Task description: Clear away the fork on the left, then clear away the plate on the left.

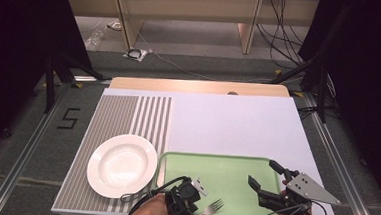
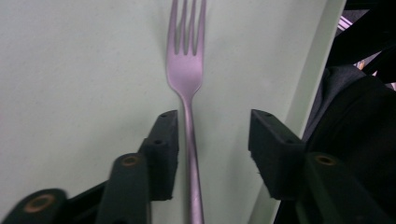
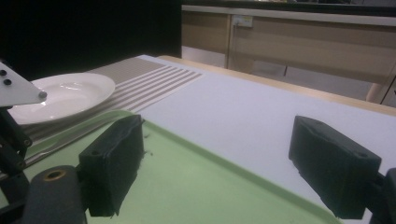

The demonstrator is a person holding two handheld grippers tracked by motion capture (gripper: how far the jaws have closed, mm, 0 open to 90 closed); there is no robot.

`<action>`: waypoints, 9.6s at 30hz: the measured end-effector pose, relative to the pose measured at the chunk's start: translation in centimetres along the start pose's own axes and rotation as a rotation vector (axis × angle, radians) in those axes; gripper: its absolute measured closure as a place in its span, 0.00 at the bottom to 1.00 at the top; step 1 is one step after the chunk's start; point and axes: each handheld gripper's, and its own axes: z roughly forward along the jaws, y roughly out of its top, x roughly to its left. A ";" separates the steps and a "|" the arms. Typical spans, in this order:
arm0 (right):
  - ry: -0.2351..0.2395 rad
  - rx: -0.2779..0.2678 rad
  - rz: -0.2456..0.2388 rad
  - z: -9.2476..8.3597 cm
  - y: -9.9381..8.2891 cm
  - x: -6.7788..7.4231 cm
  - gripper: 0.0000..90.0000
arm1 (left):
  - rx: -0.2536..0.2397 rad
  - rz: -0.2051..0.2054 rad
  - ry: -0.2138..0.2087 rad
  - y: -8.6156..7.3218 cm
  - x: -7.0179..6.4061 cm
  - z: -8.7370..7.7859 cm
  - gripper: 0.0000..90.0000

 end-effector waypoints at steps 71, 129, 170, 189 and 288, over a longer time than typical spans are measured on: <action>0.003 -0.001 -0.001 0.0 0.0 0.0 0.21 | 0.045 -0.058 0.128 -1.5 3.7 -0.4 0.99; 0.002 -0.002 0.001 0.0 0.0 0.0 0.21 | 0.076 -0.136 0.167 -2.9 6.4 -2.3 0.99; 0.000 -0.003 -0.002 -0.1 0.0 0.0 0.21 | -0.357 -0.269 0.283 -5.9 7.1 -11.5 0.25; 0.000 -0.003 0.000 -0.1 0.0 0.0 0.21 | -0.479 -0.369 0.348 -9.3 8.3 -13.2 0.20; 0.008 0.002 -0.002 0.3 0.1 0.2 0.21 | -0.667 -1.179 0.368 -22.8 9.6 -13.7 0.19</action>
